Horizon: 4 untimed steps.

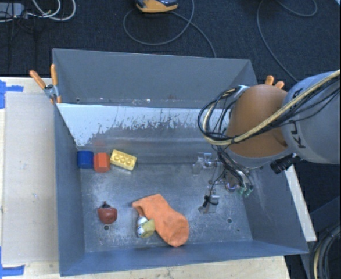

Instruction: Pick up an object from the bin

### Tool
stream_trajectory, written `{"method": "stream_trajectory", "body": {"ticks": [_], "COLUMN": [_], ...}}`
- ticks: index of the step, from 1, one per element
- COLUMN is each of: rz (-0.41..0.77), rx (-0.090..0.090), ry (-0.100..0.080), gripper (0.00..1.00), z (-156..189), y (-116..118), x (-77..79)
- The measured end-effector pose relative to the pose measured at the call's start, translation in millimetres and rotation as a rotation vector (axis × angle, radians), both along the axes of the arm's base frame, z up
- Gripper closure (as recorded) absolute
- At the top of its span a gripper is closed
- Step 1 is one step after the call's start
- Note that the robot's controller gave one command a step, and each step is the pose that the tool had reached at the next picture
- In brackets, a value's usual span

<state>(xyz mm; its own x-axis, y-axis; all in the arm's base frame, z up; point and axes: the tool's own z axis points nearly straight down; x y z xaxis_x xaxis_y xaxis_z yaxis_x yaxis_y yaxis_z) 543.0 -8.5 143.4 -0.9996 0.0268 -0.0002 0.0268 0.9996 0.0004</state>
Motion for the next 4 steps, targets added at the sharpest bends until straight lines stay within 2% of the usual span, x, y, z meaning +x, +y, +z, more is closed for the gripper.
{"method": "stream_trajectory", "body": {"ticks": [1,2,4], "rz": [-0.076,-0.131,-0.13], "rx": [0.002,0.0,0.0], "ry": [0.004,0.004,0.004], "gripper": [0.0,1.0,1.0], "z": [-69,-74,-73], "y": [41,98,98], "x": [4.8,-50.7,-50.8]}}
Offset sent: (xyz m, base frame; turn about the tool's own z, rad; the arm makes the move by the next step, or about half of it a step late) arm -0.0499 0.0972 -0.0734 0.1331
